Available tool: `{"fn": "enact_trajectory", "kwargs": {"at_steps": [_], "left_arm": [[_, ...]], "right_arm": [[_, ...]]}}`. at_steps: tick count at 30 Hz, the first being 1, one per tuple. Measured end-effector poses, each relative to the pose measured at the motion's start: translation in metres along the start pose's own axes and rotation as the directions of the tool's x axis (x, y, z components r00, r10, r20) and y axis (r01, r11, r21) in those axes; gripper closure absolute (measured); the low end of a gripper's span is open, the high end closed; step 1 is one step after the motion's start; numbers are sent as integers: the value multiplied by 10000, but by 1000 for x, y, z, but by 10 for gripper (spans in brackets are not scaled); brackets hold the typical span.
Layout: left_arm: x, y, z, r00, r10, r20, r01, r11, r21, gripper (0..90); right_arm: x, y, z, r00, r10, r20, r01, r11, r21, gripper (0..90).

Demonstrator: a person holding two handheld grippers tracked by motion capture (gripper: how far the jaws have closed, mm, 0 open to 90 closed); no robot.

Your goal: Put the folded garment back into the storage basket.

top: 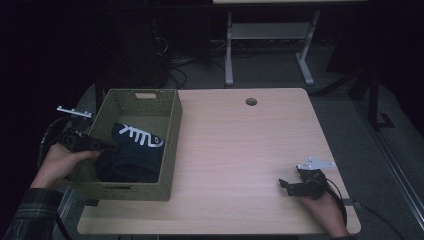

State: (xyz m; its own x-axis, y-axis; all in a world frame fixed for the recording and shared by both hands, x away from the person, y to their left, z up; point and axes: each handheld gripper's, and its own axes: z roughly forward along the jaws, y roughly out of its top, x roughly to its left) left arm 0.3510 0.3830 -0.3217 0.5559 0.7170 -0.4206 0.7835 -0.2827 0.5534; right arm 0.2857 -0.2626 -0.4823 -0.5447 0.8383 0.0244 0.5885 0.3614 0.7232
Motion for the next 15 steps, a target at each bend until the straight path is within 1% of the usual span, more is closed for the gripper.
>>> {"fn": "enact_trajectory", "kwargs": {"at_steps": [3, 4, 6, 7, 10, 11, 13, 15], "left_arm": [[5, 0, 3, 9998, 14, -188, -11, 9999, 163, 778], [6, -1, 4, 9997, -6, -231, 9, 9999, 146, 777], [9, -1, 5, 9988, -48, -491, 59, 9997, 221, 776], [11, -1, 5, 9976, 20, -689, 4, 9994, 351, 775], [17, -4, 8, 9960, -73, -895, 109, 9991, 398, 773], [19, -4, 9, 9950, -115, -990, 158, 9989, 434, 771], [23, -5, 12, 9911, -71, -1331, 152, 9981, 598, 767], [27, -6, 13, 9888, -135, -1486, 238, 9974, 683, 766]], "right_arm": [[0, 0, 0, 10000, 9, -12, -9, 10000, 5, 138], [0, 0, 0, 10000, 13, -13, -13, 10000, 7, 139], [0, 0, 0, 10000, 10, -12, -10, 10000, 8, 138], [0, 0, 0, 10000, 7, -11, -7, 10000, 5, 138], [0, 0, 0, 10000, 8, -11, -8, 10000, 5, 138], [0, 0, 0, 10000, 8, -12, -8, 10000, 6, 138], [0, 0, 0, 10000, 9, -13, -9, 10000, 6, 138], [0, 0, 0, 10000, 5, -11, -5, 10000, 3, 138]]}}
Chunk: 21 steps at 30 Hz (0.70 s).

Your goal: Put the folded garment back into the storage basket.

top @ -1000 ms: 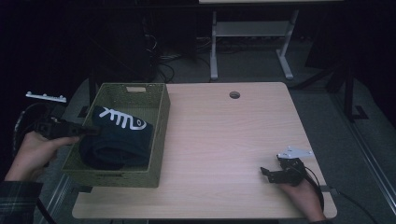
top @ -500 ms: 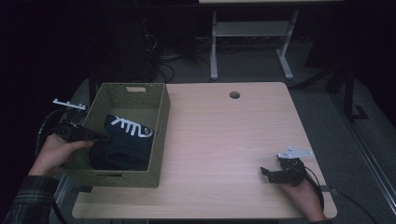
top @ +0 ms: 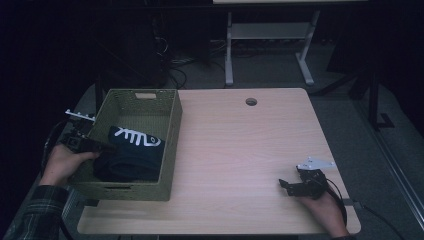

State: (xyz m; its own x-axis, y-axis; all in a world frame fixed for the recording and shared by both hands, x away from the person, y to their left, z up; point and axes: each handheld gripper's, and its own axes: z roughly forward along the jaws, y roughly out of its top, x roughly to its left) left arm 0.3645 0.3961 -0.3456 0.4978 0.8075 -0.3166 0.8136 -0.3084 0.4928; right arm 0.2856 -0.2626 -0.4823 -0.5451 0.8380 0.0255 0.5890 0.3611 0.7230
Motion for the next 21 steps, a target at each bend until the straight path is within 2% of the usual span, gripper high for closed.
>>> {"fn": "enact_trajectory", "kwargs": {"at_steps": [4, 8, 10, 14, 16, 21], "left_arm": [[7, -2, 4, 9996, -176, -222, 176, 9998, 22, 757], [11, -3, 10, 9962, -111, -867, 137, 9995, 298, 735], [12, -4, 11, 9943, -90, -1060, 127, 9993, 346, 724], [15, -5, 11, 9915, -200, -1288, 232, 9995, 234, 685], [15, -6, 11, 9908, -225, -1333, 255, 9995, 206, 632], [16, -7, 1, 9847, -389, -1696, 373, 9992, -126, 564]], "right_arm": [[0, 0, 0, 10000, -4, 13, 4, 10000, -3, 139], [0, 0, 0, 10000, -36, 11, 36, 10000, -20, 138], [0, 0, 0, 10000, -13, 14, 13, 10000, -8, 138], [0, 0, 0, 10000, -16, 13, 16, 10000, -10, 139], [0, 0, 0, 10000, -14, 12, 14, 10000, -11, 138], [0, 0, 0, 10000, -8, 14, 8, 10000, -4, 139]]}}
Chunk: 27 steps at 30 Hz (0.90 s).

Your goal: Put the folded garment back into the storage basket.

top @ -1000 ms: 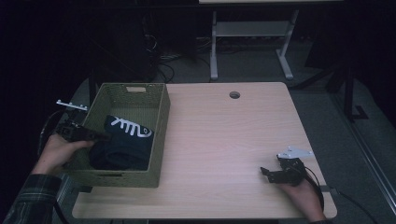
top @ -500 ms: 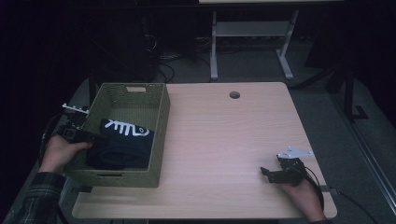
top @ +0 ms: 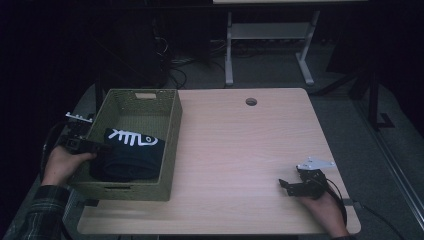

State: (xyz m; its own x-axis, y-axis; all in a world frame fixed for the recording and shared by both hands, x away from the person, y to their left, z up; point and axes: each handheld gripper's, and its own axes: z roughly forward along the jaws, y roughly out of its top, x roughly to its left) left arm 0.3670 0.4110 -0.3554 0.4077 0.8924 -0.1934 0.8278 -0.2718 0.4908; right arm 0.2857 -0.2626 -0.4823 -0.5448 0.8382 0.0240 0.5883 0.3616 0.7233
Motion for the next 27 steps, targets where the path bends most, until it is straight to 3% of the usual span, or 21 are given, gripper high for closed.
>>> {"fn": "enact_trajectory", "kwargs": {"at_steps": [7, 12, 20, 27], "left_arm": [[2, -2, -12, 9989, -90, -459, 82, 9998, -183, 476], [-1, -3, -13, 9986, -48, -533, 30, 9994, -342, 350], [-18, 7, -13, 9986, 269, -460, -304, 9964, -787, 167], [-36, 18, -12, 9967, 568, -580, -625, 9927, -1031, 134]], "right_arm": [[0, 0, 0, 10000, -16, 1, 16, 10000, -10, 139], [0, 0, 0, 10000, -25, 2, 25, 10000, -14, 138], [0, 0, 0, 10000, -2, -10, 2, 10000, -6, 138], [0, 0, 0, 10000, 2, -9, -2, 10000, -2, 138]]}}
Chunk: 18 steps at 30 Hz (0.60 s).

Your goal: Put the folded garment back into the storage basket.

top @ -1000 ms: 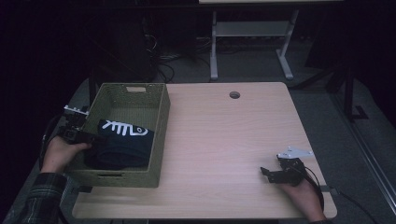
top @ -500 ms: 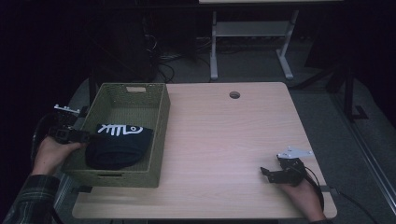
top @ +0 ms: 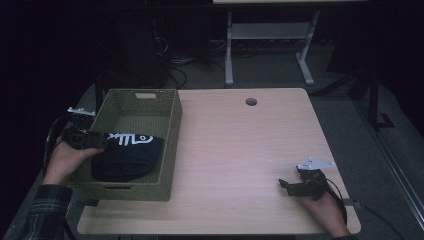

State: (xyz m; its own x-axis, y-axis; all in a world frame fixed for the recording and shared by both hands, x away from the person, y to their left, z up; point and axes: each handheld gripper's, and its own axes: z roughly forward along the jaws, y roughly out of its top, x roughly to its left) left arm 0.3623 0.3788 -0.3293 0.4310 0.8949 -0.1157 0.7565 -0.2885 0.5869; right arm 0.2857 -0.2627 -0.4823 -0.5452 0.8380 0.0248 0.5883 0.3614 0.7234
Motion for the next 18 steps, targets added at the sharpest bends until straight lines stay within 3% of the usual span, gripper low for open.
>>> {"fn": "enact_trajectory", "kwargs": {"at_steps": [11, 18], "left_arm": [[-37, 15, 9, 9976, 656, 222, -648, 9973, -348, 138], [-67, 25, 15, 9901, 1269, 596, -1223, 9897, -746, 140]], "right_arm": [[0, 0, 0, 10000, 19, -11, -19, 10000, 14, 137], [0, 0, 0, 10000, -14, 1, 14, 10000, -3, 137]]}}
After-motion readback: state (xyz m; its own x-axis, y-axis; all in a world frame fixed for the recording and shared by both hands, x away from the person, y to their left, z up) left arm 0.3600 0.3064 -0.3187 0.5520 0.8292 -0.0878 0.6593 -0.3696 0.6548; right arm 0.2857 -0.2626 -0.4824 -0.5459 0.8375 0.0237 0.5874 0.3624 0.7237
